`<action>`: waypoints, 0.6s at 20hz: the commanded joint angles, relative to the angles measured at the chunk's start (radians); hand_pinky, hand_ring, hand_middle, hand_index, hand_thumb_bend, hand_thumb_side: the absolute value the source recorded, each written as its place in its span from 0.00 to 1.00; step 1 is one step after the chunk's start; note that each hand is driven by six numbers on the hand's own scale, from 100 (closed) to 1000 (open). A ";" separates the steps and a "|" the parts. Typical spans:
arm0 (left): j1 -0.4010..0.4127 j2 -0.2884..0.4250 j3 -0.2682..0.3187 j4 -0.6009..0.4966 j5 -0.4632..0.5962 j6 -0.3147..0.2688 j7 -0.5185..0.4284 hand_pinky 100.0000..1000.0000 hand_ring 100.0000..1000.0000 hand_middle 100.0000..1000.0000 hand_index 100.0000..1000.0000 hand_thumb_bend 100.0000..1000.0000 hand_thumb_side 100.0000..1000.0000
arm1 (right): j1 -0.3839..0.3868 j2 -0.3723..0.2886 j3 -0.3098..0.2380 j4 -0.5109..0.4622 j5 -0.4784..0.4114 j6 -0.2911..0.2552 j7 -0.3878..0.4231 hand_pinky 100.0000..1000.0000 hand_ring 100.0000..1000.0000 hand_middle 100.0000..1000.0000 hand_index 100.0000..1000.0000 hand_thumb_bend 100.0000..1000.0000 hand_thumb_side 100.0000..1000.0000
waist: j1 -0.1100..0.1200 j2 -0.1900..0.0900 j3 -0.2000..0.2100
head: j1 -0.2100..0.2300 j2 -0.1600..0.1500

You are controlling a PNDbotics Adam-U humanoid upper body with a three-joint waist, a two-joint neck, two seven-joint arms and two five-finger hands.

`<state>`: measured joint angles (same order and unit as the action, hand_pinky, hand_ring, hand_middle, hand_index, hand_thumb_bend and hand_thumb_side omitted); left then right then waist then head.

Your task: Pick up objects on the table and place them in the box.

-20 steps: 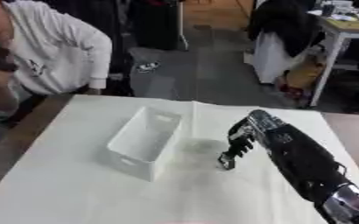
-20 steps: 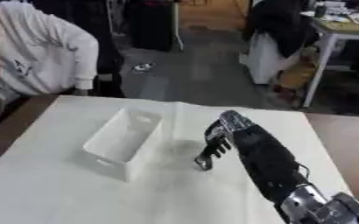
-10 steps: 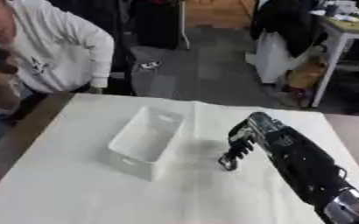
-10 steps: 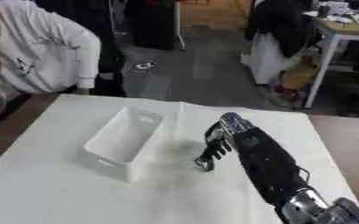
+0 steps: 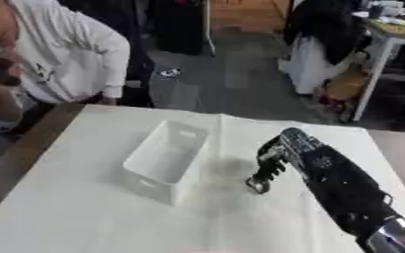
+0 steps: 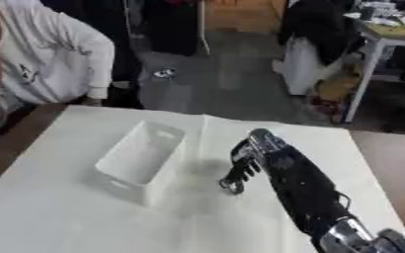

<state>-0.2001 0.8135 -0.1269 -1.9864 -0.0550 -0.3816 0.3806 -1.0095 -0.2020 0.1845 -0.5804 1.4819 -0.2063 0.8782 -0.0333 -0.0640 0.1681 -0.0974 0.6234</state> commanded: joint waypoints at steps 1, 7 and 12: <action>-0.015 0.016 0.008 -0.014 0.005 0.000 -0.003 0.77 0.58 0.69 0.70 0.14 0.76 | -0.010 -0.023 -0.013 -0.007 0.012 0.006 -0.015 0.66 0.54 0.46 0.56 0.25 1.00 | 0.003 -0.005 0.001 | -0.007 -0.015; -0.015 0.015 0.008 -0.014 0.005 0.000 -0.003 0.77 0.58 0.69 0.70 0.14 0.76 | -0.005 -0.021 -0.024 0.011 0.030 0.018 -0.058 0.65 0.53 0.45 0.56 0.25 1.00 | 0.001 0.000 0.002 | -0.005 -0.018; -0.016 0.014 0.009 -0.014 0.005 -0.001 -0.003 0.77 0.58 0.69 0.70 0.14 0.76 | -0.003 -0.020 -0.029 0.017 0.041 0.023 -0.084 0.63 0.52 0.44 0.55 0.24 1.00 | 0.000 0.003 0.003 | -0.003 -0.022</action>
<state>-0.2030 0.8114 -0.1268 -1.9864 -0.0545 -0.3817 0.3805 -1.0014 -0.2020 0.1636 -0.5545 1.5167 -0.1847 0.8027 -0.0379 -0.0562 0.1707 -0.0971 0.6143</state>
